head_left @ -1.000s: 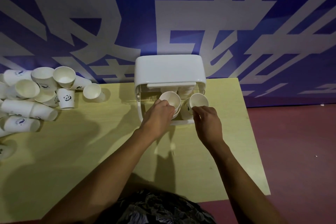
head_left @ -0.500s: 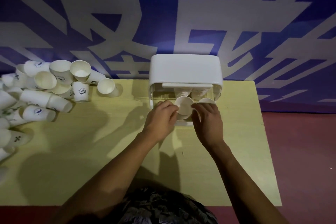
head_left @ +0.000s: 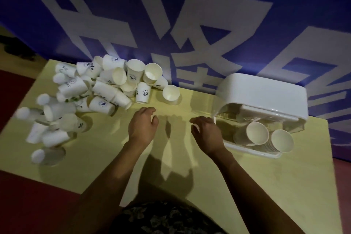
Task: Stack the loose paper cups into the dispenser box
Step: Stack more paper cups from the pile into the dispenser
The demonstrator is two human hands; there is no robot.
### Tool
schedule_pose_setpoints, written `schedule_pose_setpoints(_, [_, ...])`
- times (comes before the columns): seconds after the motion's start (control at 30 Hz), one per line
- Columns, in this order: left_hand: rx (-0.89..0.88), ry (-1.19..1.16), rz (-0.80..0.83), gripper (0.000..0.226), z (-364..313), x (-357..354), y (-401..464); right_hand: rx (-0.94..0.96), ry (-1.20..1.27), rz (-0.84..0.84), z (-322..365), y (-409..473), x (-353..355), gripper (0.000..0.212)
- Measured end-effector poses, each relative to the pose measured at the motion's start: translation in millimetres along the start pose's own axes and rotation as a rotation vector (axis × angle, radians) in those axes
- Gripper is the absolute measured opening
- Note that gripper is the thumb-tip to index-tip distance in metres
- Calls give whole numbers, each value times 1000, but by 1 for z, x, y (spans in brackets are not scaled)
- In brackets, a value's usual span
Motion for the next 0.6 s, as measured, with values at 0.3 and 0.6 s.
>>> schedule_pose_setpoints(0.3, [-142,336,-6,31,61,57,97,-72,-118,-9,55,78,-43,35])
schedule_pose_setpoints(0.6, [-227,694,274,50,95,62,150,-204,-114,75,65,127,-88,46])
Point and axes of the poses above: each hand's wrist, its own y-axis towards the middle knuckle, its own x-axis out of the back of the hand, z = x × y, the point moved 5 cm from there along y, towards the middle knuckle, and after that the axes turned 3 degrees about x, right-handed, at the moved point
